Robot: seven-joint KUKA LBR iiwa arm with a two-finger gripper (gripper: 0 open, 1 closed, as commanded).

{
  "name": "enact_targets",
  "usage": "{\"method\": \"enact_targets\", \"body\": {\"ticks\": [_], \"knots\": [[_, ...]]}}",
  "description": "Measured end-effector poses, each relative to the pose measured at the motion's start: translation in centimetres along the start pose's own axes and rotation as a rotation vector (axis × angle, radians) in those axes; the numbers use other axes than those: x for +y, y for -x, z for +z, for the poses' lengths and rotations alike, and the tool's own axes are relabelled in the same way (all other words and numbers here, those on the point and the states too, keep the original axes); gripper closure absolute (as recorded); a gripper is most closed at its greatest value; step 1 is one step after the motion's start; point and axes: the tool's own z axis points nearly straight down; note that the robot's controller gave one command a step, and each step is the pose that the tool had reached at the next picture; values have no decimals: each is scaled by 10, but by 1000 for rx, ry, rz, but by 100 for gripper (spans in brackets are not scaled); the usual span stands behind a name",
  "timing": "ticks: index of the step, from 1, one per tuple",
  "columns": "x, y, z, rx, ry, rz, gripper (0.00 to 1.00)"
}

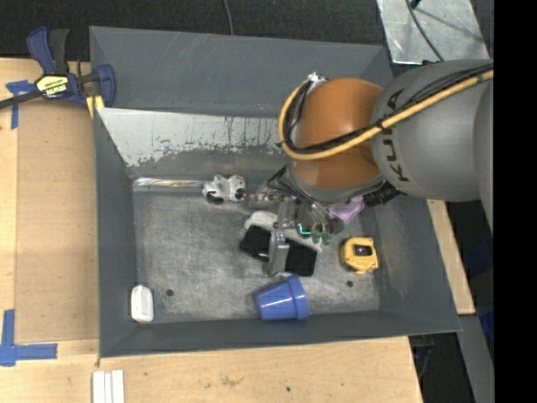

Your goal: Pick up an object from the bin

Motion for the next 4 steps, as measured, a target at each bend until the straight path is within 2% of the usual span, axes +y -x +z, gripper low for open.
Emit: {"method": "enact_targets", "body": {"ticks": [1, 2, 3, 4], "knots": [[0, 0, -2, -3, 0, 0, 0], [-3, -1, -2, -8, 0, -47, 0], [-14, 2, 39, -15, -1, -260, 0], [-24, 18, 63, -29, 5, -91, 100]]}}
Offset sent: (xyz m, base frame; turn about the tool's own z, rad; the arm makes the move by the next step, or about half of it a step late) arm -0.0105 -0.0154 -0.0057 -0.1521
